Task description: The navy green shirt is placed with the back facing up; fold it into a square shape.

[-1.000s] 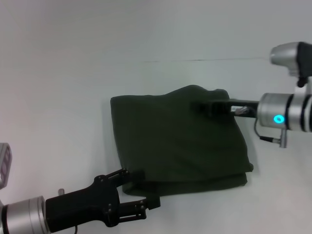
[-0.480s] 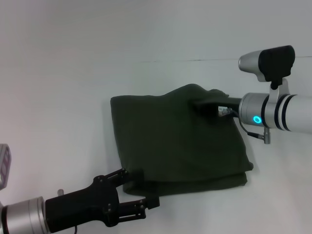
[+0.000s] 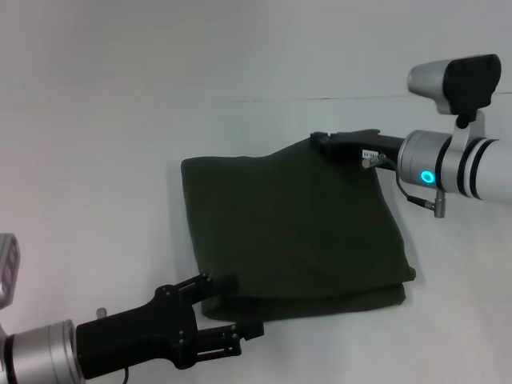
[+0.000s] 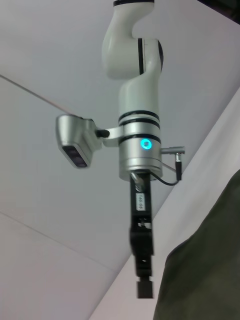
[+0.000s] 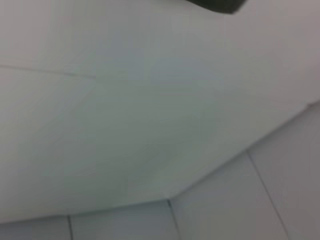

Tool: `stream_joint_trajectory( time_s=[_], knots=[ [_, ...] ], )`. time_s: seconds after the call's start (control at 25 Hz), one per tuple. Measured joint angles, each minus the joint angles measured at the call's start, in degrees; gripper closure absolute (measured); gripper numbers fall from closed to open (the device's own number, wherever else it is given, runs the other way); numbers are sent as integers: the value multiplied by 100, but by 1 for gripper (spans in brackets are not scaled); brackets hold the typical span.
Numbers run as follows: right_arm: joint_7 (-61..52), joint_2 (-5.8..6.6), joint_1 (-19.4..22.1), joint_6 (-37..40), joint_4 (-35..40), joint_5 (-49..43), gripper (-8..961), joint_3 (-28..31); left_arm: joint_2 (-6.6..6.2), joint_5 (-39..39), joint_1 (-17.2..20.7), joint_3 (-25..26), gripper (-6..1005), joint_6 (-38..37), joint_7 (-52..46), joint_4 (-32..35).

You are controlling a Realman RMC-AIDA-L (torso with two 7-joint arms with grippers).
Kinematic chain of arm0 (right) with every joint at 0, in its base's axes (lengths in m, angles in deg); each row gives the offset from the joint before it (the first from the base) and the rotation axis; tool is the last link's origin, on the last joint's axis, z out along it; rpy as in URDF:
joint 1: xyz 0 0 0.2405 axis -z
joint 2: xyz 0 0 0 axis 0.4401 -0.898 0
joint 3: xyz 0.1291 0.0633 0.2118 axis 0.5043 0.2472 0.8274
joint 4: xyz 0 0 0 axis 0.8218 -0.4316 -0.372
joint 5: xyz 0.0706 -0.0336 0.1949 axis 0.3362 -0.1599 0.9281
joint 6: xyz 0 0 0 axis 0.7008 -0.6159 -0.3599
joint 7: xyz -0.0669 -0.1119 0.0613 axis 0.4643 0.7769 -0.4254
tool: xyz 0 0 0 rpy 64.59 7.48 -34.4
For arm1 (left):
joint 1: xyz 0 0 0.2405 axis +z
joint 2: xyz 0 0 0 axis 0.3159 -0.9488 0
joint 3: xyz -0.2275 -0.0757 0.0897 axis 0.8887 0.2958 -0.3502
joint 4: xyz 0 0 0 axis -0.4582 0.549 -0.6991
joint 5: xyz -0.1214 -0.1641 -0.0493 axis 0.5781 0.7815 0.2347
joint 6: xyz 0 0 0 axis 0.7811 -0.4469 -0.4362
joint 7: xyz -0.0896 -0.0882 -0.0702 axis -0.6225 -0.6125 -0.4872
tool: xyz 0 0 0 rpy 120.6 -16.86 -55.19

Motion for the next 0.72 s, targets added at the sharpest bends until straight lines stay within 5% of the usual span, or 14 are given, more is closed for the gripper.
stream_joint_trajectory(
  time_s=[0.28,0.72],
  knots=[
    [-51,-53,-181,-756,-412,-174,942,-217,0,1,0,0,98,6,-14,-17],
    [-17,-56,-126,-808,-444,-179,936,-308,9,1,34,0,98,64,-17,-40]
  ],
)
